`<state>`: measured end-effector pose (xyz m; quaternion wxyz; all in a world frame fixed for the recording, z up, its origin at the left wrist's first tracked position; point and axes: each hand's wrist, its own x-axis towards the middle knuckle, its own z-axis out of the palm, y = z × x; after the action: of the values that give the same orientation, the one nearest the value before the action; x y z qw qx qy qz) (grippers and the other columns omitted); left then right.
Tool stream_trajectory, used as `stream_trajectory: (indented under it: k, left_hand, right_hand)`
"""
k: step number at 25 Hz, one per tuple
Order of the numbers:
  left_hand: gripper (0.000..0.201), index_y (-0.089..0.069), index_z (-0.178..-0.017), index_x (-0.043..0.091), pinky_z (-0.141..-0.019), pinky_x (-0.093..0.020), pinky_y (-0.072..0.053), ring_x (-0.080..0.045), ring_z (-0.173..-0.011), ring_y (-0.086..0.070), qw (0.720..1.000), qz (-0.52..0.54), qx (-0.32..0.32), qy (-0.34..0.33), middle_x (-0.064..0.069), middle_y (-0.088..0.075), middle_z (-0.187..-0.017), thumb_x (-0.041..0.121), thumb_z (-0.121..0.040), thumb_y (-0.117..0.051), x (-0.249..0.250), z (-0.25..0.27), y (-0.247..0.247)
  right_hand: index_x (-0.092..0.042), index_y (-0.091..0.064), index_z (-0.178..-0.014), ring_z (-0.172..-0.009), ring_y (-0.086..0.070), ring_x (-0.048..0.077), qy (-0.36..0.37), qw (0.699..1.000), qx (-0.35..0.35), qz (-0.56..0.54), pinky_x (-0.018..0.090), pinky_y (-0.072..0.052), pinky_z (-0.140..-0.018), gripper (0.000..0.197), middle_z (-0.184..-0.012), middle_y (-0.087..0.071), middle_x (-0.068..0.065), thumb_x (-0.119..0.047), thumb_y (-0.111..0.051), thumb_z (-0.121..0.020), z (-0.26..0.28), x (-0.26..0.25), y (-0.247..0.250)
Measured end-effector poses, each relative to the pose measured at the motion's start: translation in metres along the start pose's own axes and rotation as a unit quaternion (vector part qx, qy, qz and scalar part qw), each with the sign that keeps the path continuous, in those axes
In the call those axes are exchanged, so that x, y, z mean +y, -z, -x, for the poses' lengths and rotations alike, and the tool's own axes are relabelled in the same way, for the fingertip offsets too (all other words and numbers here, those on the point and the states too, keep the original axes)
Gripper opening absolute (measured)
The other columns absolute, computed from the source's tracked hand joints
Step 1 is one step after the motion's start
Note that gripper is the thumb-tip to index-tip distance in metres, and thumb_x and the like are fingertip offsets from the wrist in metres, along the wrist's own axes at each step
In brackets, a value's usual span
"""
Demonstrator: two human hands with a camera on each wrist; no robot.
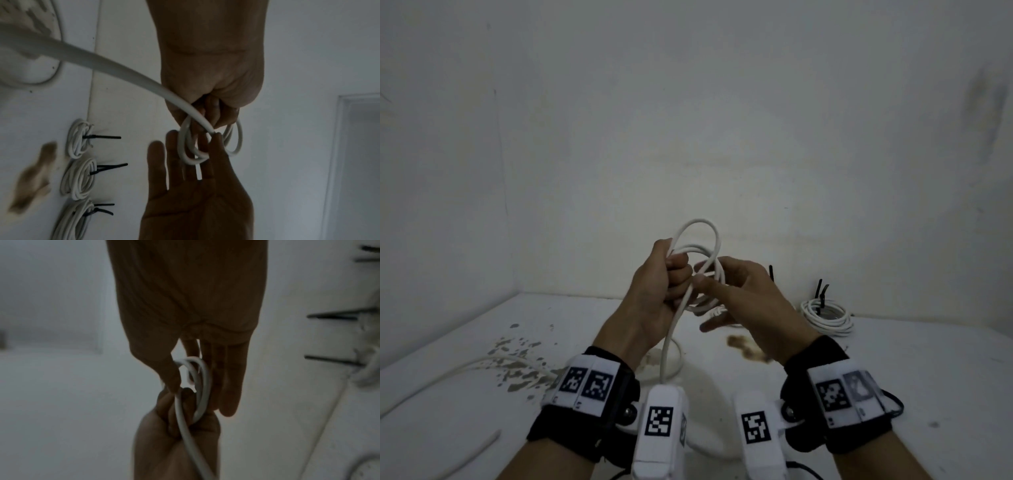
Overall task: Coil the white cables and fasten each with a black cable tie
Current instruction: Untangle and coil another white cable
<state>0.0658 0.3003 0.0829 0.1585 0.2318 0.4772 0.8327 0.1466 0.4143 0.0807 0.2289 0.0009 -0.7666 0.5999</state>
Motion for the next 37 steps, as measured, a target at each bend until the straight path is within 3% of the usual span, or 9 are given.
stream_trajectory:
  k: [5, 11, 15, 20, 23, 25, 28, 31, 37]
  left_hand:
    - [0.045, -0.03, -0.058, 0.023, -0.055, -0.028, -0.022, -0.011, -0.045, -0.015, 0.998, -0.05, -0.039, -0.024, 0.007, -0.02, -0.048, 0.031, -0.102, -0.031, -0.008, -0.002, -0.008]
    - [0.036, -0.035, -0.066, 0.02, -0.049, -0.024, -0.024, -0.009, -0.045, -0.018, 0.998, -0.047, -0.04, -0.01, 0.009, -0.024, -0.05, 0.027, -0.101, -0.036, -0.015, 0.005, -0.026]
    - [0.038, -0.035, -0.06, 0.02, -0.034, -0.018, -0.023, -0.006, -0.034, -0.016, 0.995, 0.093, -0.009, 0.043, 0.008, -0.022, -0.045, 0.027, -0.096, -0.046, -0.008, -0.005, -0.015]
    - [0.042, -0.035, -0.057, 0.021, -0.03, -0.017, -0.024, -0.006, -0.029, -0.017, 0.99, 0.108, 0.002, 0.088, 0.009, -0.021, -0.043, 0.023, -0.093, -0.057, -0.005, -0.016, 0.018]
    - [0.036, -0.039, -0.063, 0.019, -0.031, -0.017, -0.022, -0.006, -0.029, -0.016, 0.994, 0.065, 0.018, 0.081, 0.009, -0.021, -0.044, 0.021, -0.095, -0.056, -0.005, -0.02, 0.028]
    - [0.031, -0.043, -0.068, 0.019, -0.033, -0.018, -0.019, -0.006, -0.03, -0.017, 0.995, 0.053, 0.036, 0.073, 0.009, -0.022, -0.045, 0.021, -0.096, -0.056, -0.004, -0.023, 0.041]
    - [0.035, -0.039, -0.066, 0.021, -0.04, -0.019, -0.024, -0.006, -0.03, -0.02, 0.991, 0.071, 0.078, 0.079, 0.009, -0.025, -0.039, 0.025, -0.099, -0.051, -0.004, -0.029, 0.063]
    - [0.045, -0.038, -0.057, 0.022, -0.055, -0.02, -0.027, -0.008, -0.028, -0.022, 0.983, 0.124, 0.074, 0.112, 0.008, -0.025, -0.035, 0.03, -0.101, -0.044, -0.003, -0.034, 0.077]
    - [0.057, -0.04, -0.05, 0.018, -0.071, -0.021, -0.038, -0.006, -0.03, -0.033, 0.949, 0.266, 0.038, 0.166, 0.007, -0.031, -0.038, 0.035, -0.104, -0.034, 0.004, -0.036, 0.092]
  right_hand:
    - [-0.007, -0.059, -0.088, -0.051, -0.069, 0.026, 0.086, 0.98, 0.151, 0.098, 0.041, -0.06, -0.048, 0.009, -0.065, -0.065, 0.013, -0.002, -0.067, -0.087, -0.001, 0.001, 0.007]
    - [-0.022, -0.06, -0.106, -0.062, -0.059, 0.024, 0.118, 0.871, 0.29, 0.379, 0.028, -0.04, -0.055, 0.02, -0.069, -0.063, 0.005, -0.027, -0.064, -0.087, -0.007, 0.02, 0.023]
    - [-0.011, -0.068, -0.066, -0.066, -0.058, 0.022, -0.026, 0.985, 0.154, 0.067, 0.03, -0.047, -0.06, 0.019, -0.067, -0.058, 0.015, -0.026, -0.072, -0.076, -0.011, 0.012, 0.027]
    - [-0.014, -0.053, -0.048, -0.044, -0.037, 0.017, -0.146, 0.921, 0.089, -0.351, 0.04, -0.059, -0.075, 0.039, -0.048, -0.026, 0.0, -0.01, -0.068, -0.084, -0.005, -0.005, 0.041]
    - [-0.01, -0.055, -0.055, -0.04, -0.016, 0.013, -0.087, 0.987, 0.115, -0.077, 0.022, -0.033, -0.041, 0.031, -0.046, -0.023, -0.004, -0.012, -0.071, -0.081, -0.005, -0.01, 0.054]
    - [-0.008, -0.06, -0.073, -0.04, -0.027, 0.014, -0.015, 0.988, 0.093, 0.125, 0.022, -0.028, -0.04, 0.02, -0.046, -0.037, -0.002, -0.014, -0.077, -0.08, -0.001, -0.014, 0.062]
    - [-0.007, -0.058, -0.09, -0.059, -0.057, 0.026, -0.01, 0.995, -0.076, 0.063, 0.037, -0.053, -0.064, 0.012, -0.068, -0.061, 0.012, 0.005, -0.059, -0.09, 0.008, -0.02, 0.066]
    - [-0.001, -0.067, -0.093, -0.084, -0.068, 0.03, -0.001, 0.976, -0.205, 0.069, 0.041, -0.057, -0.087, 0.028, -0.089, -0.066, 0.018, 0.018, -0.048, -0.088, 0.013, -0.016, 0.065]
    - [-0.031, -0.07, -0.112, -0.072, -0.067, -0.004, 0.044, 0.898, -0.114, 0.423, 0.018, -0.052, -0.07, 0.05, -0.092, -0.077, -0.006, 0.001, -0.077, -0.074, -0.002, 0.012, 0.052]
